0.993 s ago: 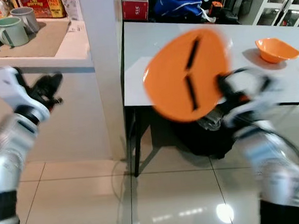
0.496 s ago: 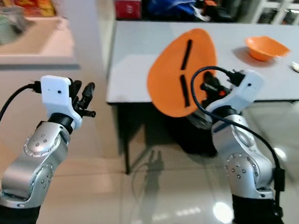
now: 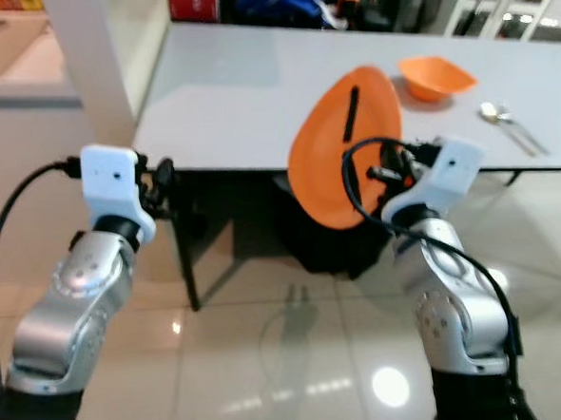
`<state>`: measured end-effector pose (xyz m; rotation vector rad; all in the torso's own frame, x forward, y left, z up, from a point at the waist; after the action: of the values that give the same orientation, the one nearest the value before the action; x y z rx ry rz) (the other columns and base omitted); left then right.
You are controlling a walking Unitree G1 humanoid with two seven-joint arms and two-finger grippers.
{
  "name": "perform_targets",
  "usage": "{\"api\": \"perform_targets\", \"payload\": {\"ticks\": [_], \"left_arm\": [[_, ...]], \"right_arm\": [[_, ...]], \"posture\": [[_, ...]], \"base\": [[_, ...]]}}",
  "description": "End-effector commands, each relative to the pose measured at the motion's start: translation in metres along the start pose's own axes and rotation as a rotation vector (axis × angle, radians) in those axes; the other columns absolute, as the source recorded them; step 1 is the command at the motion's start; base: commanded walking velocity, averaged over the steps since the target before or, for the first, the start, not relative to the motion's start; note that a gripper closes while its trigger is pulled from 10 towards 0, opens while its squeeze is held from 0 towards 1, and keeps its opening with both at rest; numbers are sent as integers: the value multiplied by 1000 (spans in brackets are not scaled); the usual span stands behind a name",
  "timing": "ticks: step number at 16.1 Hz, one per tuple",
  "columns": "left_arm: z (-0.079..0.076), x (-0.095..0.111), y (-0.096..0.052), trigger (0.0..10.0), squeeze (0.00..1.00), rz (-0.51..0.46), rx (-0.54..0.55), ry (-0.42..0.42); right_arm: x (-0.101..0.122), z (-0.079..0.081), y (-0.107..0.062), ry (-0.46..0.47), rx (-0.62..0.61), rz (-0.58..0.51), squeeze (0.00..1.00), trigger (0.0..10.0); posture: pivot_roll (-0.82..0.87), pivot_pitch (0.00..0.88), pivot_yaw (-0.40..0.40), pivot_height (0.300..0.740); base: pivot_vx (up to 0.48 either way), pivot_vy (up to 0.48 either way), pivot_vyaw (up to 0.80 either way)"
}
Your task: Setting the table
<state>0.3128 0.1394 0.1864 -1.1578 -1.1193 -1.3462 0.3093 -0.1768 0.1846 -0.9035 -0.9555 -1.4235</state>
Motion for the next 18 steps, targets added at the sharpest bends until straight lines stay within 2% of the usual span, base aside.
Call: {"api": "perform_targets", "payload": {"ticks": [1, 5, 8, 12, 14, 18], "left_arm": [[-3, 6, 1, 10000, 0, -25, -7, 6], [-7, 7, 1, 10000, 0, -28, -18, 14], [-8, 8, 3, 10000, 0, -33, -27, 22], [-12, 11, 9, 10000, 0, -42, -58, 37], [-10, 9, 12, 10000, 0, -24, -55, 26], [-11, 8, 13, 10000, 0, -48, -84, -7]], "right_arm": [[14, 3, 0, -5, 25, -65, 0, 10000], [15, 2, 0, -9, 19, -75, 0, 10000], [12, -2, -1, 32, -9, -72, 0, 10000], [-1, -8, -8, 70, -48, -43, 0, 10000], [-3, -8, -11, 76, -60, -46, 0, 10000], [-1, -8, -14, 32, -54, -50, 0, 10000]], "posture": [[48, 63, -60, 740], [44, 62, -56, 740], [45, 61, -51, 740], [34, 44, -1, 740], [22, 30, 37, 740], [16, 16, 37, 740]], "base": [[0, -480, 0], [0, -480, 0], [0, -480, 0], [0, -480, 0], [0, 0, 0], [0, 0, 0]]}}
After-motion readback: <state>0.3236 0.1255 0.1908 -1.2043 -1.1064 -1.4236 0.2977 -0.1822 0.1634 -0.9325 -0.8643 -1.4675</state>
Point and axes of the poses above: a point about 5 cm out from each wrist's last joint towards the gripper, its own y axis pointing out of the wrist towards the gripper, its own x axis along the axis of the wrist's last joint, z = x × y, the point moved 2 cm from there along y, pointing out of the wrist towards the gripper, and after that the axes turned 1 degree about -y, right-handed, at the moved point
